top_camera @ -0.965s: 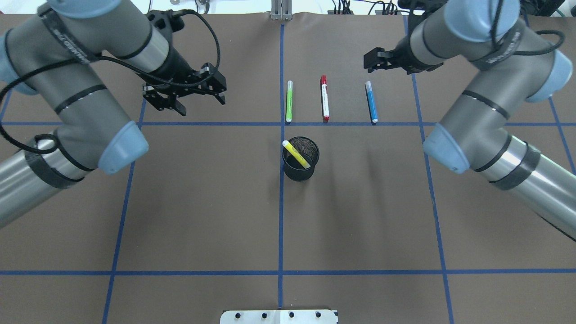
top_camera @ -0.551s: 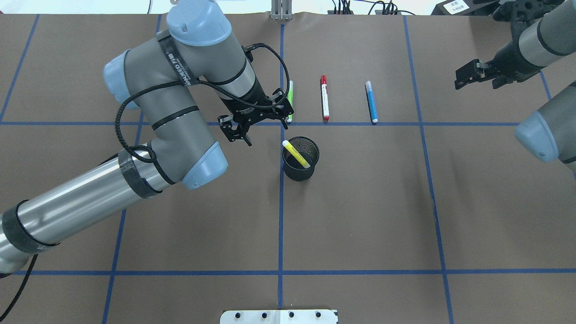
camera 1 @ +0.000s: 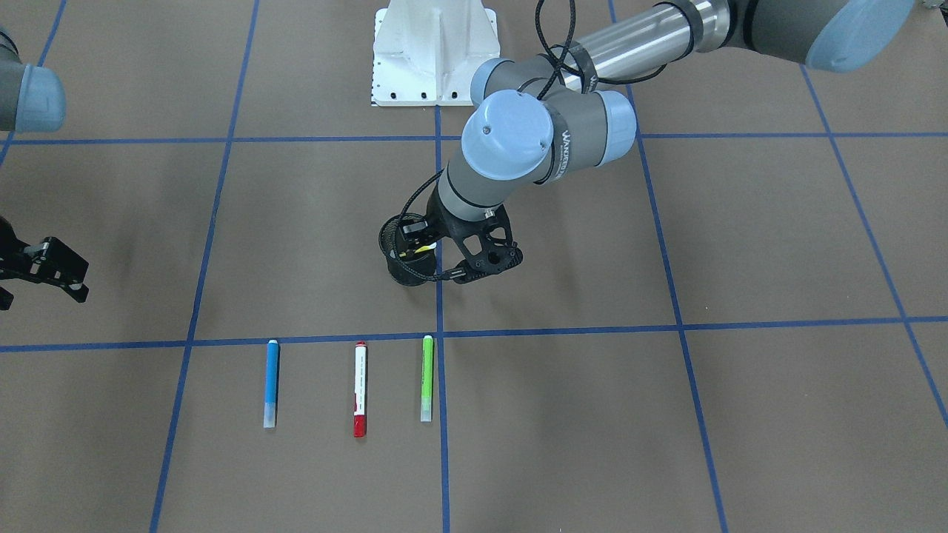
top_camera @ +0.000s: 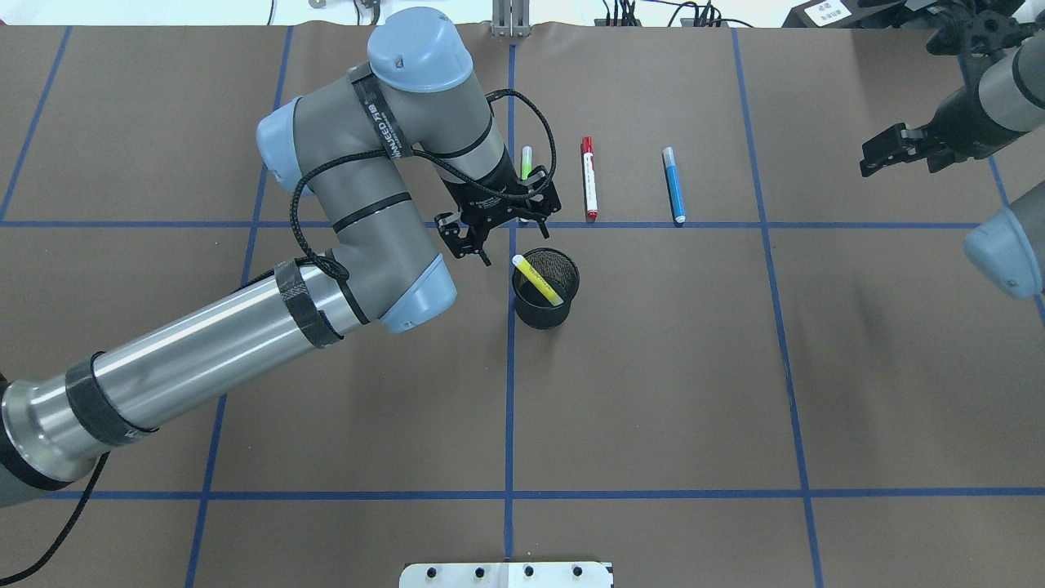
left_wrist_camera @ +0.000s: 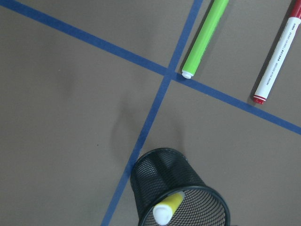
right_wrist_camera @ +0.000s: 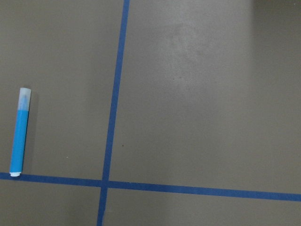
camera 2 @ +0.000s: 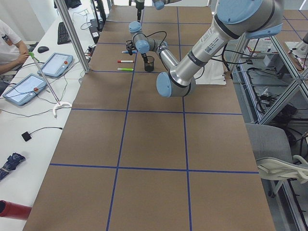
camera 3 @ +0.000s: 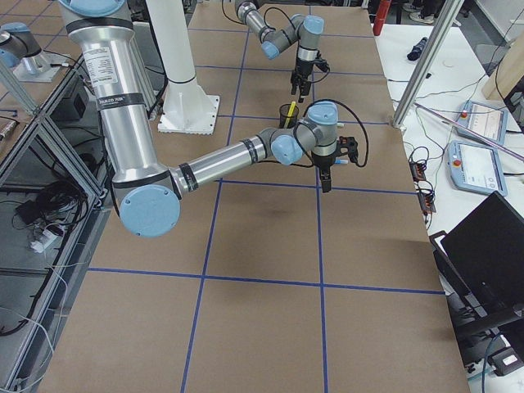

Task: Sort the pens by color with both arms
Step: 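Lower the left gripper and grasp the yellow highlighter in the cup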

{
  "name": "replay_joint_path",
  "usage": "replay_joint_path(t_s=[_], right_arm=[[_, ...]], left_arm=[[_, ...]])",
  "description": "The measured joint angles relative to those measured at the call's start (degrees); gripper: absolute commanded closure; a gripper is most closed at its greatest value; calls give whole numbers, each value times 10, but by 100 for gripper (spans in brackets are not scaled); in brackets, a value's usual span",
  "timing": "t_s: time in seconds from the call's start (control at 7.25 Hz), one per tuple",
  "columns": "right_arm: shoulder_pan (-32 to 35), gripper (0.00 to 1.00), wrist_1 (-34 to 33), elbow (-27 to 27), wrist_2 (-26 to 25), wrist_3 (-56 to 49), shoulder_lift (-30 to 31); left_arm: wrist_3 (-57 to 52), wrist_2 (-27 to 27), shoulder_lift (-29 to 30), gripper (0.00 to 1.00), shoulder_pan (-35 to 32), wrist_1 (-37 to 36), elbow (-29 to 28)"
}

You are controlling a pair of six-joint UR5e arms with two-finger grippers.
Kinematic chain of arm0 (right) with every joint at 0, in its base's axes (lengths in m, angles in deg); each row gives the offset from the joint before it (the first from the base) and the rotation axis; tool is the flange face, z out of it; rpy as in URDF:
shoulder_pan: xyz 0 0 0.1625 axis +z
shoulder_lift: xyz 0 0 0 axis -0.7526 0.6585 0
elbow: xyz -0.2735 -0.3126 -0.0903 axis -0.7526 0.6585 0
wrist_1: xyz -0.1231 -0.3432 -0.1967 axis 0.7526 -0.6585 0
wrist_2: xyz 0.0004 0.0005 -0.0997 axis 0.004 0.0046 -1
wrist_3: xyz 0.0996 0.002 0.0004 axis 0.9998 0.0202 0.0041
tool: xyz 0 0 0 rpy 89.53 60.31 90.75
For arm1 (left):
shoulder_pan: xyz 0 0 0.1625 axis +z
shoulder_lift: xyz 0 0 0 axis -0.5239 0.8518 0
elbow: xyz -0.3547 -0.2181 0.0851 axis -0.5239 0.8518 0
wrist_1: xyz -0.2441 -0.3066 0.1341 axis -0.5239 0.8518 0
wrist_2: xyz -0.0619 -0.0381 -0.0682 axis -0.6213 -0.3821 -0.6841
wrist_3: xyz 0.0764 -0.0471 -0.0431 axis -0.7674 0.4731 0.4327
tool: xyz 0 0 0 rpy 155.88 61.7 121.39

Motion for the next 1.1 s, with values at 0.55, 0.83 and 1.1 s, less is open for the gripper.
replay_joint_path(t_s=[0.55,0.83,1.1], right_arm=[[3,2,0,5,4,-8,1],[4,2,1,5,4,-8,2],[4,2,1,5,5,-8,2]], left_arm=[[-1,1,2,42,12,8,-9],[-1,1,2,42,14,11,-9],[-3,1,0,42,14,15,-9]])
